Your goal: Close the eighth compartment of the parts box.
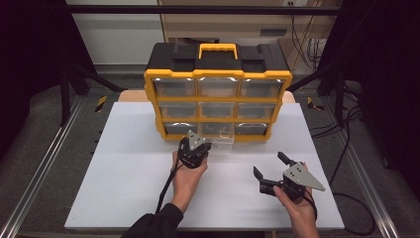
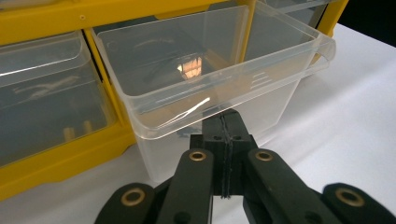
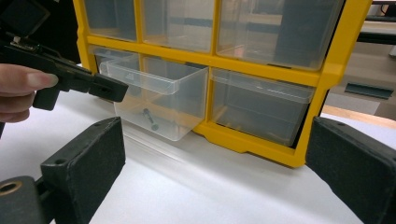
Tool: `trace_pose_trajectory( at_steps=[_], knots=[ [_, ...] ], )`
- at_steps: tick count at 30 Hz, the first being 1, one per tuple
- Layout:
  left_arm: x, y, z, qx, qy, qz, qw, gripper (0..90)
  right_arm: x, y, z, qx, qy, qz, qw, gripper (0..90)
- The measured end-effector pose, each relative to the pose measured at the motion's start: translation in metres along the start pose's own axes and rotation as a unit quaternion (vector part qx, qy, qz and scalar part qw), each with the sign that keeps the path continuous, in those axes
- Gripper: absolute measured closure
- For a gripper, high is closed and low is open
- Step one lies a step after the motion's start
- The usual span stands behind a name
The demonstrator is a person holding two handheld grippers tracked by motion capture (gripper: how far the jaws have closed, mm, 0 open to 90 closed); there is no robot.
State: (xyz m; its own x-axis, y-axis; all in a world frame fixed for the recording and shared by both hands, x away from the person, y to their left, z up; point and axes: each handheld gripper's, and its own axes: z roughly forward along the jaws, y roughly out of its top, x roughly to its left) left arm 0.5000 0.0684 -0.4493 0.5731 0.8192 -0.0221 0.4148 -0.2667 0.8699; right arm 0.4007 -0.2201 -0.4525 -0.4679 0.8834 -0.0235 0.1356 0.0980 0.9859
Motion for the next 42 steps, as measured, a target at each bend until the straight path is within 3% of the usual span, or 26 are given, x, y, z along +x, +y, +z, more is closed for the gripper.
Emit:
trace_pose_trajectory(
  at_steps=[42],
  knots=[
    [0.006,0.008,0.016,0.019,0.018,0.013,0.9996,90.0,0.001,0.000,0.000,-0.001,0.001,0.001,1.0000,5.4]
  ],
)
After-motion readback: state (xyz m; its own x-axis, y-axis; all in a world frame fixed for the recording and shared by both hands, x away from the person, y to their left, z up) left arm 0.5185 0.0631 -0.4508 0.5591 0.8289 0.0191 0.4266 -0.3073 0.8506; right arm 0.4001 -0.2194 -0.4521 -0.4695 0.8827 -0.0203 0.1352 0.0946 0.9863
